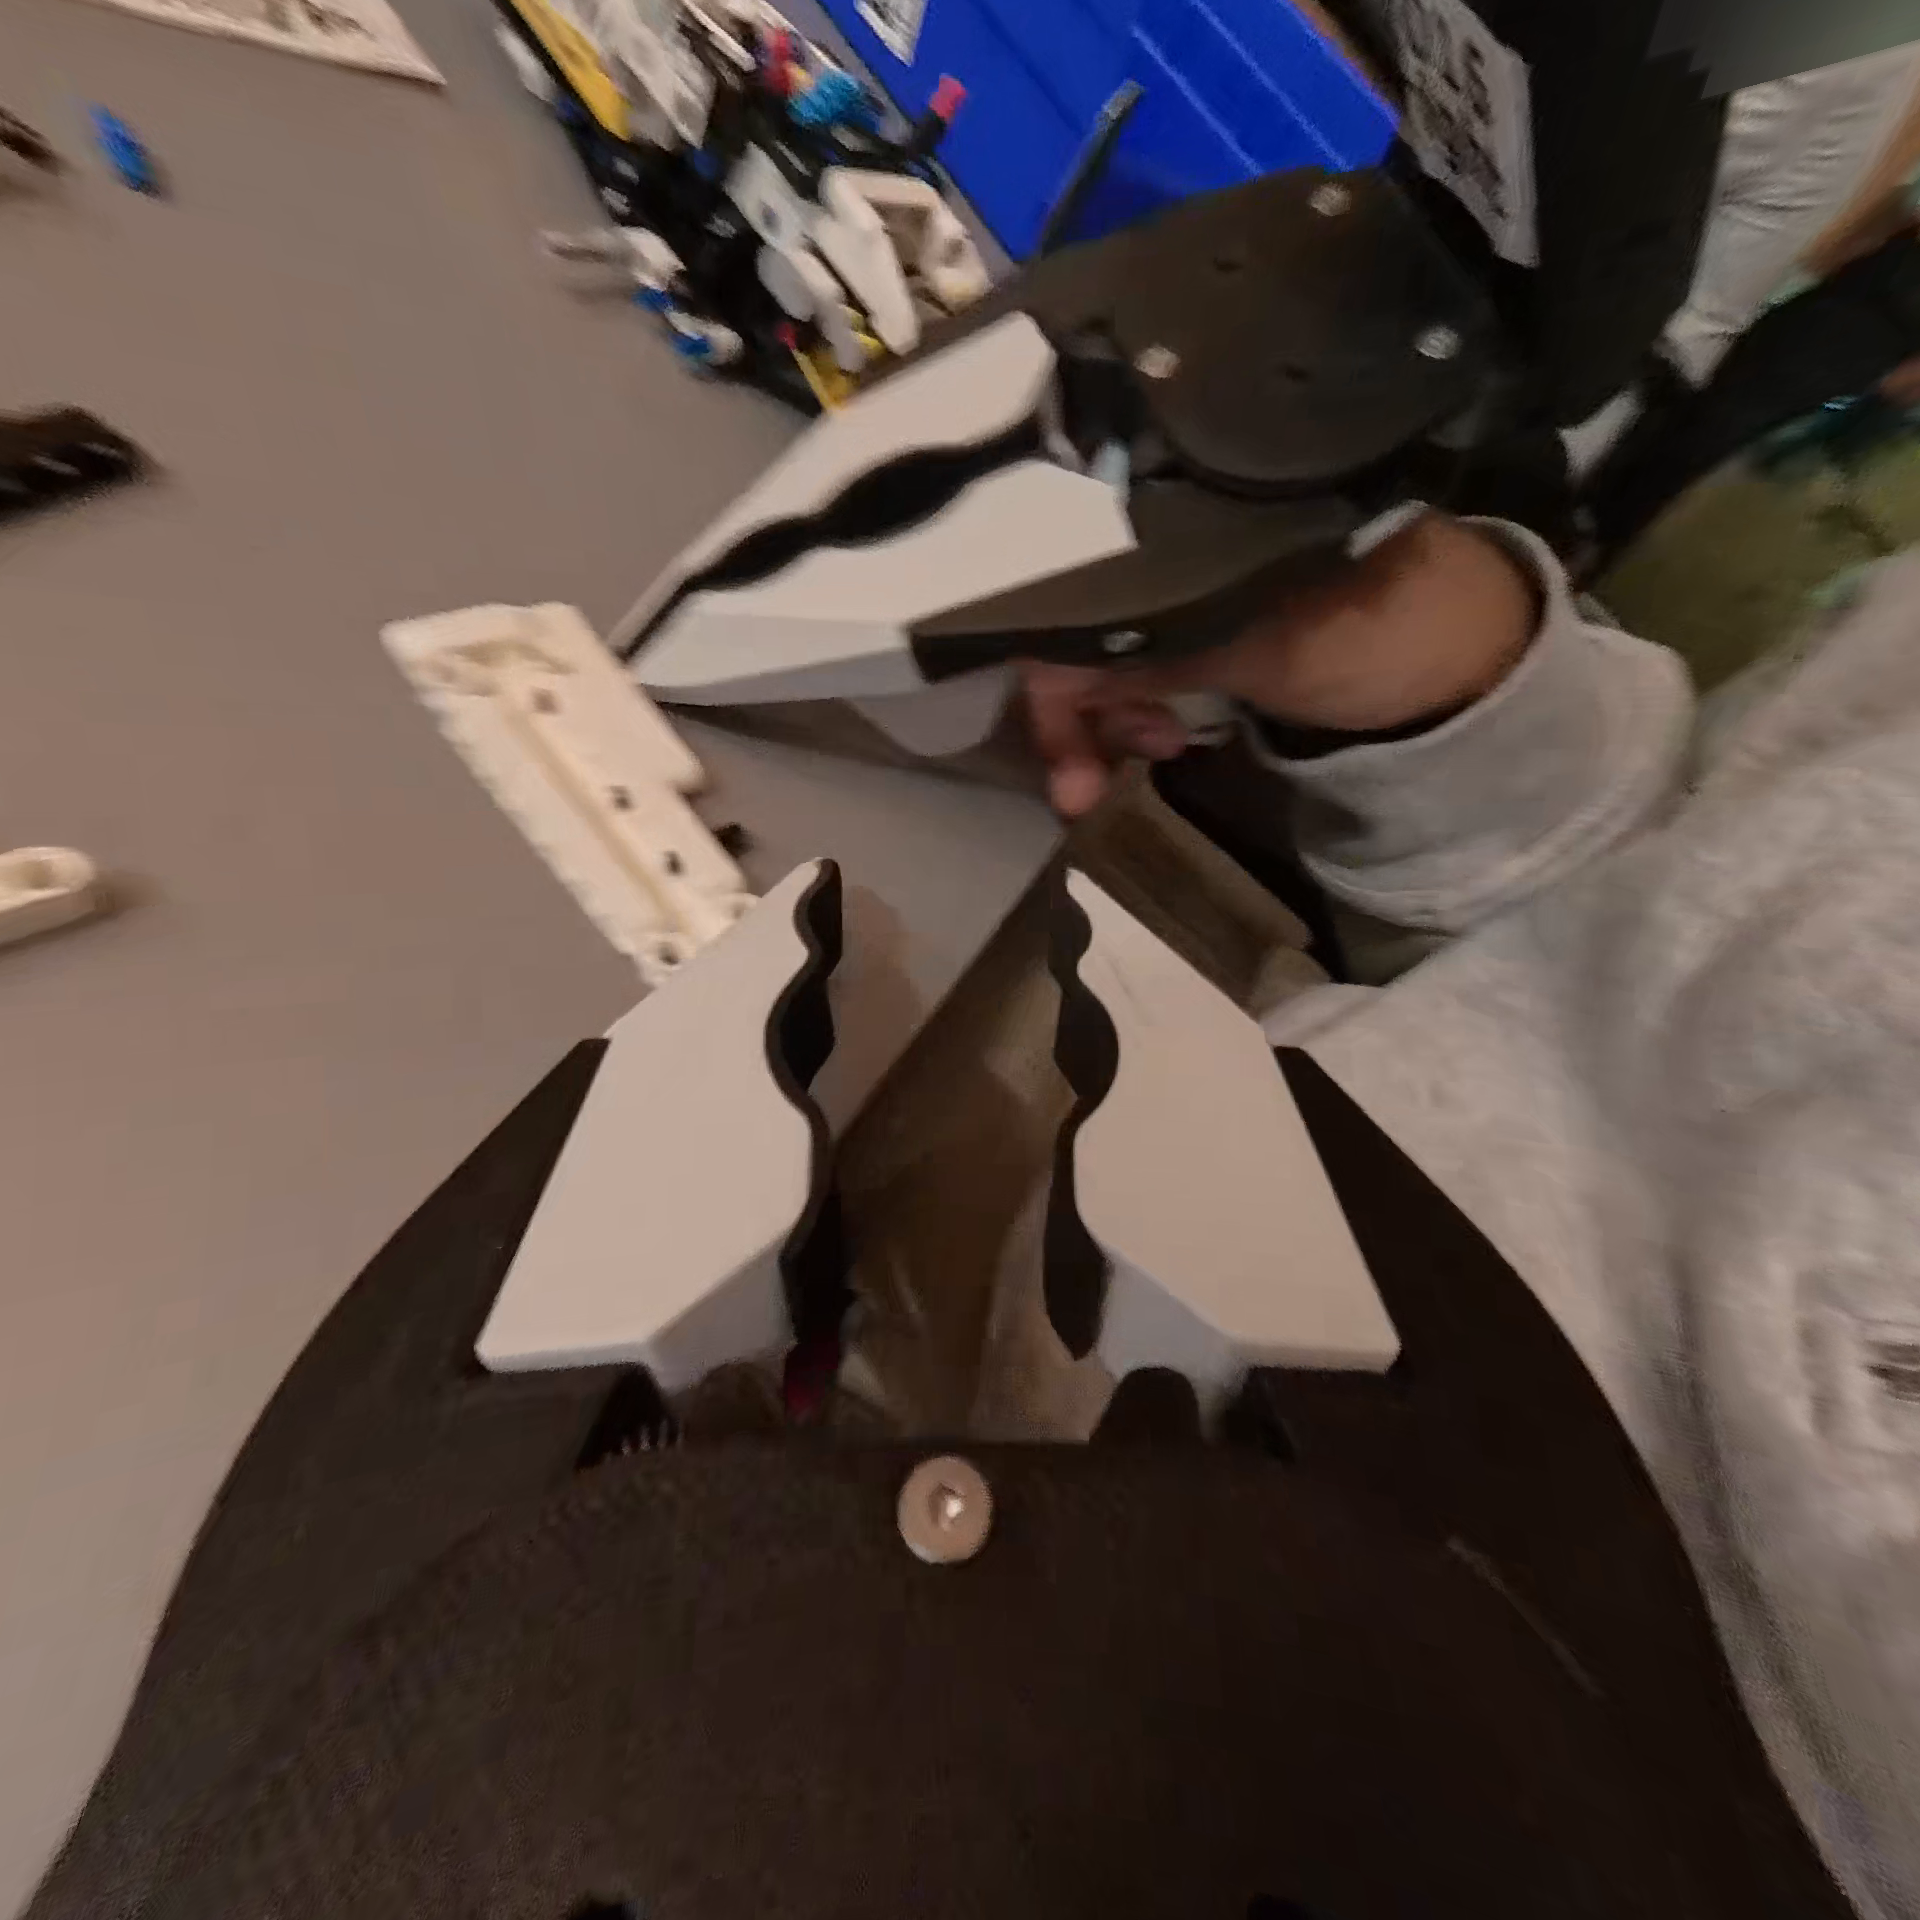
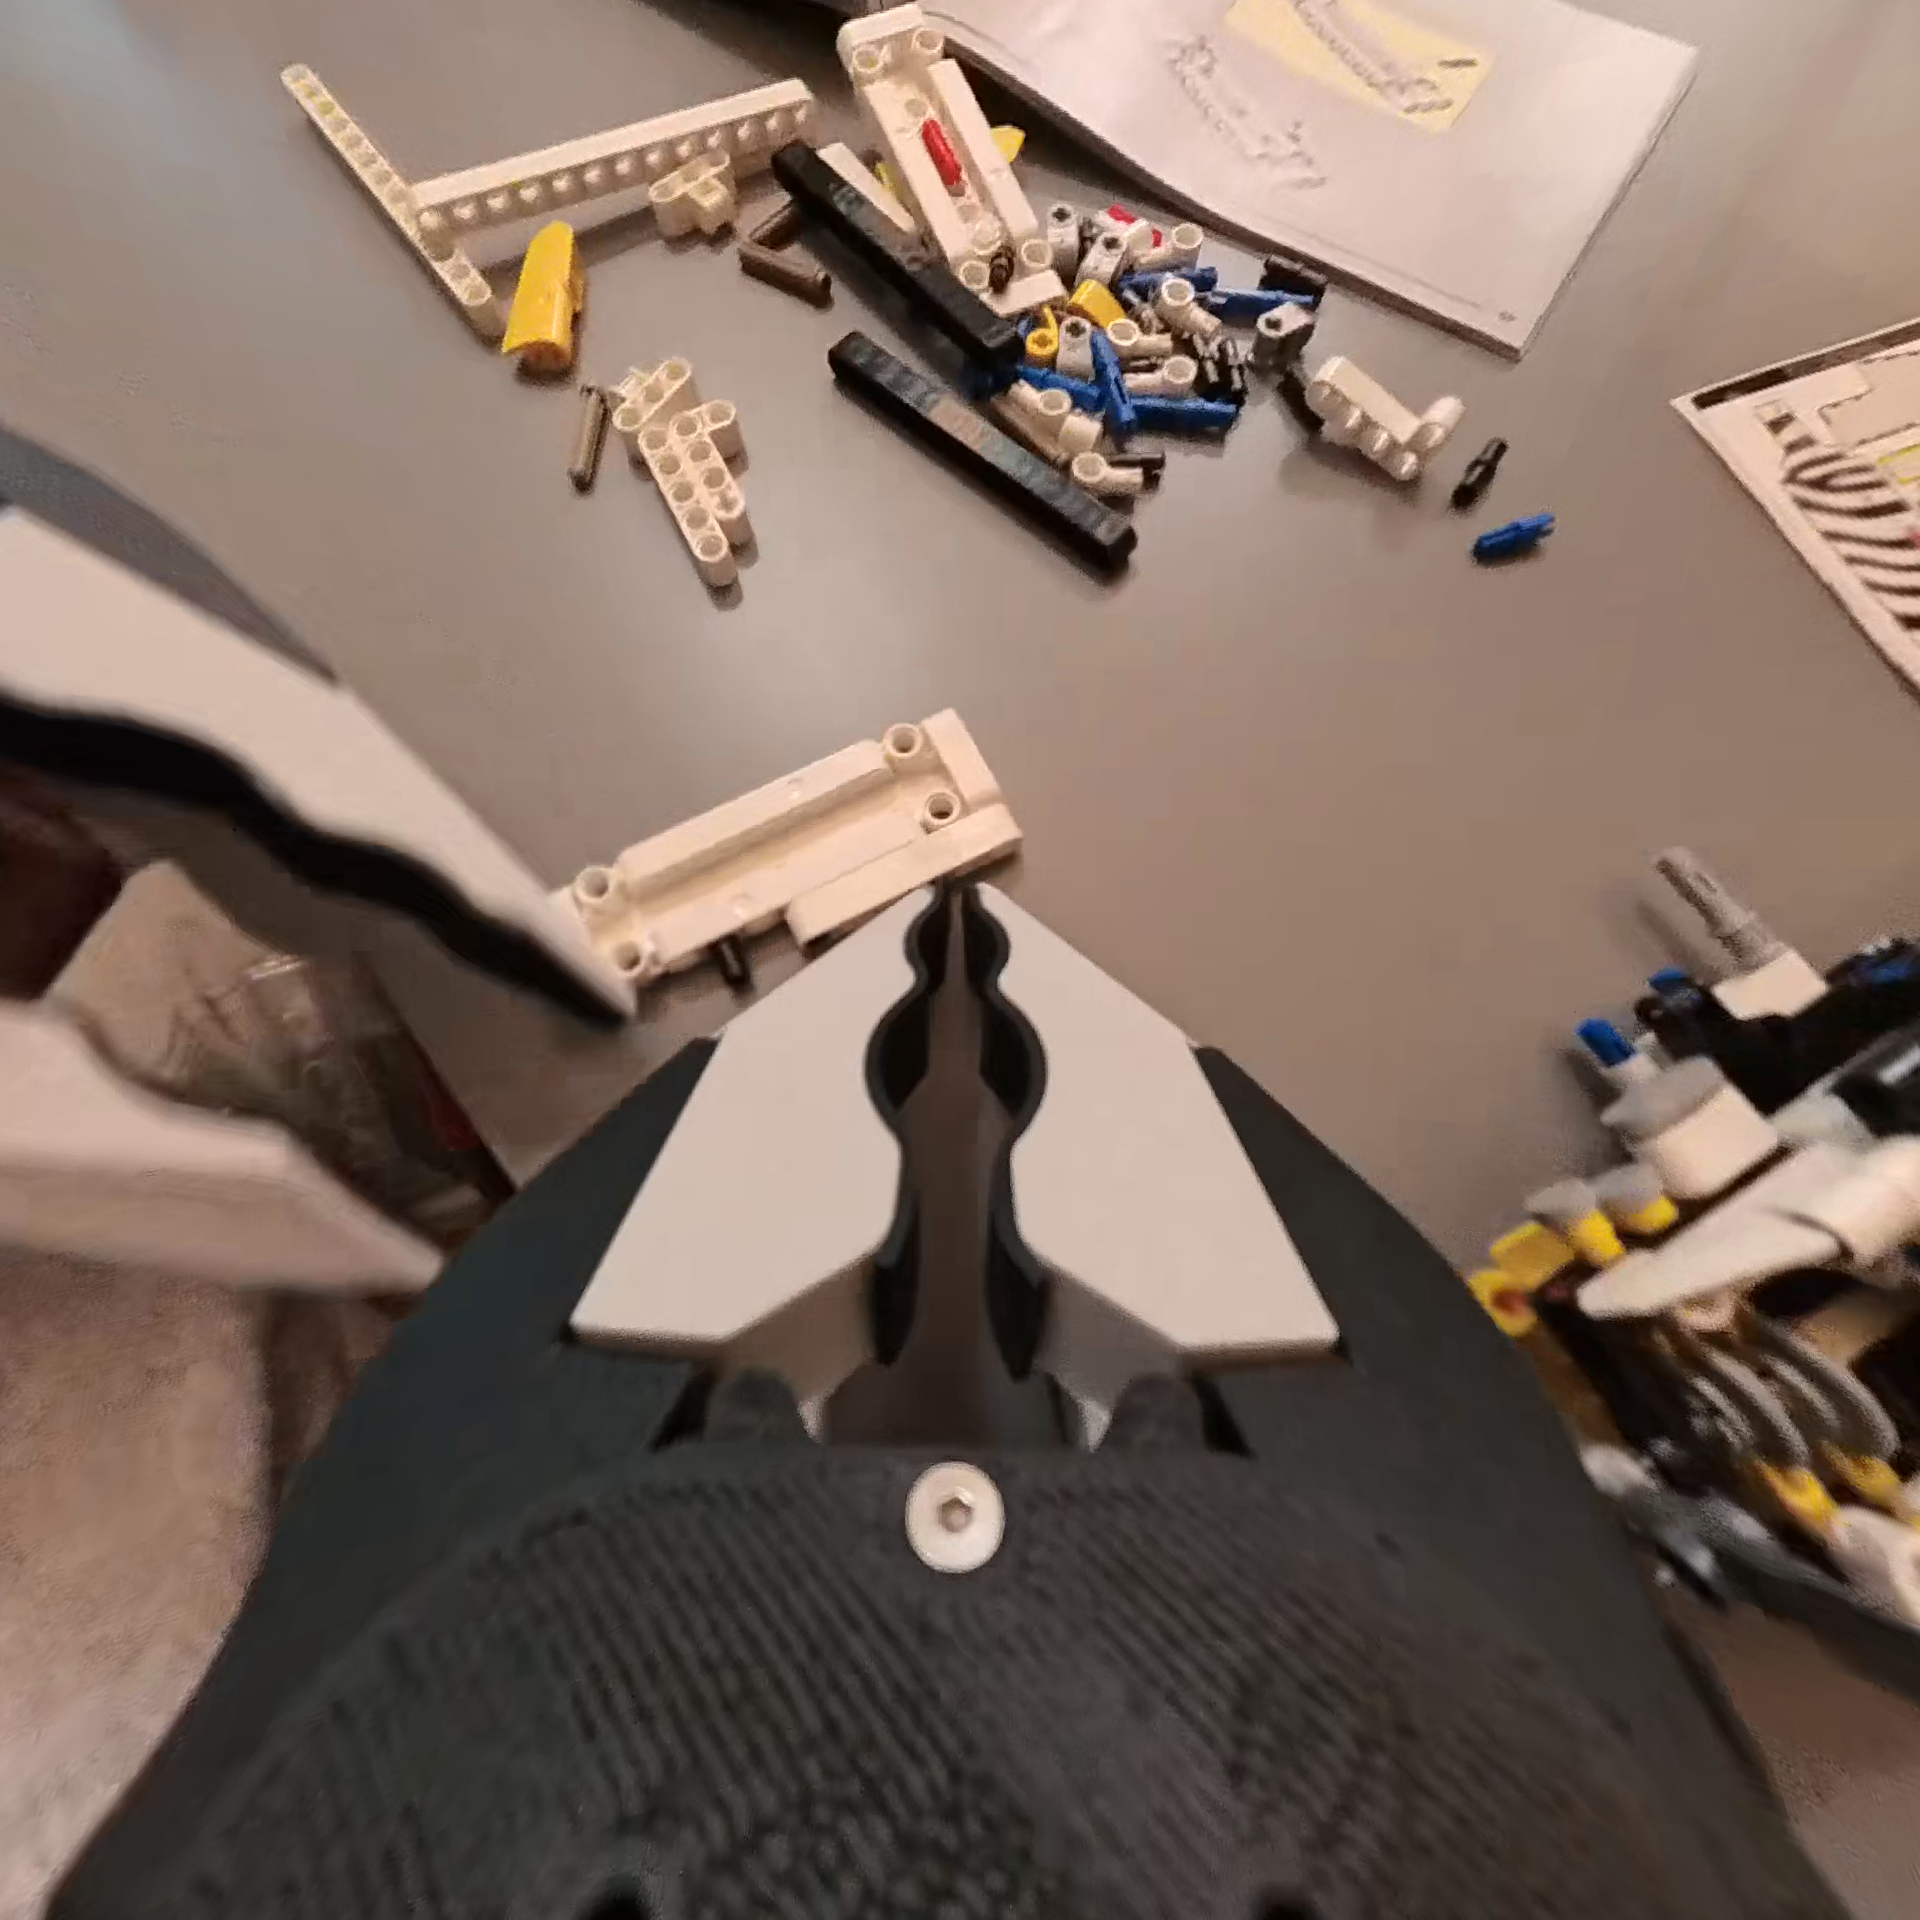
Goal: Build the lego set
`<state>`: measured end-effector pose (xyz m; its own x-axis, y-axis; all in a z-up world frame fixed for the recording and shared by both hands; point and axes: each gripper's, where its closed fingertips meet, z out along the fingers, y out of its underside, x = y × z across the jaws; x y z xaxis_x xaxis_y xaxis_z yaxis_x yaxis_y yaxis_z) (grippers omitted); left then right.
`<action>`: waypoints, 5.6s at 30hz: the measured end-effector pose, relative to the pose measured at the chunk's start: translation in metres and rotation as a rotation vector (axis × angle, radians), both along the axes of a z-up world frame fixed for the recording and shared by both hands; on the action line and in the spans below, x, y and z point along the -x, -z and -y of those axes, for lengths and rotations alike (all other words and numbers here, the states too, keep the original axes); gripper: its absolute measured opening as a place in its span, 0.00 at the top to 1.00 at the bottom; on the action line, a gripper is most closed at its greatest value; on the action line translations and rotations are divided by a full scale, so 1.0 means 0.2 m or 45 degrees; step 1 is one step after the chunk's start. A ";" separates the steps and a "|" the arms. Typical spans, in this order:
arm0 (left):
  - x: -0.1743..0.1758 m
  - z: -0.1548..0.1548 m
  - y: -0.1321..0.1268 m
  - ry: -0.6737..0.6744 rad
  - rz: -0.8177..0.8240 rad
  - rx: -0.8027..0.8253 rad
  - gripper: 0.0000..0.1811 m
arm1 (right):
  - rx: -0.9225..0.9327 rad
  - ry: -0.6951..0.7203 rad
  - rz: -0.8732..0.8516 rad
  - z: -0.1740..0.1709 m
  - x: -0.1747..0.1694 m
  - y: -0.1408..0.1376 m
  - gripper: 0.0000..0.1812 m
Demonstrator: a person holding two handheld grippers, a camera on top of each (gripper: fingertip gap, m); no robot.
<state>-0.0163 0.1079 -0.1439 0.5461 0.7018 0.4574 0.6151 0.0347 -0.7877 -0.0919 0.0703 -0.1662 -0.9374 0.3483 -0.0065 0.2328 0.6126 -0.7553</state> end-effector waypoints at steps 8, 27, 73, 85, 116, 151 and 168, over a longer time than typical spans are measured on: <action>0.08 0.22 -0.14 -0.274 -0.207 0.045 0.80 | 0.309 -0.082 0.245 0.01 -0.03 -0.14 0.85; 0.10 -0.10 -0.10 -0.114 -0.191 0.097 0.77 | 0.522 -0.153 0.188 -0.11 -0.06 -0.27 0.78; 0.24 0.35 -0.07 -0.232 -0.204 0.132 0.76 | 0.077 -0.098 0.127 -0.17 -0.08 -0.02 0.83; 0.24 0.35 -0.15 -0.235 -0.231 -0.027 0.76 | 0.041 -0.373 0.092 -0.10 -0.19 -0.02 0.88; 0.29 0.36 -0.16 -0.231 -0.185 -0.075 0.77 | 0.300 -0.174 -0.123 -0.18 -0.03 -0.20 0.83; 1.26 1.00 0.14 -0.410 0.244 0.801 0.78 | 0.226 -0.167 -0.240 -0.17 -0.03 -0.17 0.89; 1.24 1.04 0.08 -0.491 0.142 0.699 0.44 | 0.110 -0.180 -0.256 -0.16 -0.04 -0.11 0.89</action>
<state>-0.2641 -0.1008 -0.1593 0.1807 0.9834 0.0180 0.7175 -0.1192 -0.6862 -0.0843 0.1023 -0.1442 -0.9621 0.2202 0.1610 -0.0106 0.5596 -0.8287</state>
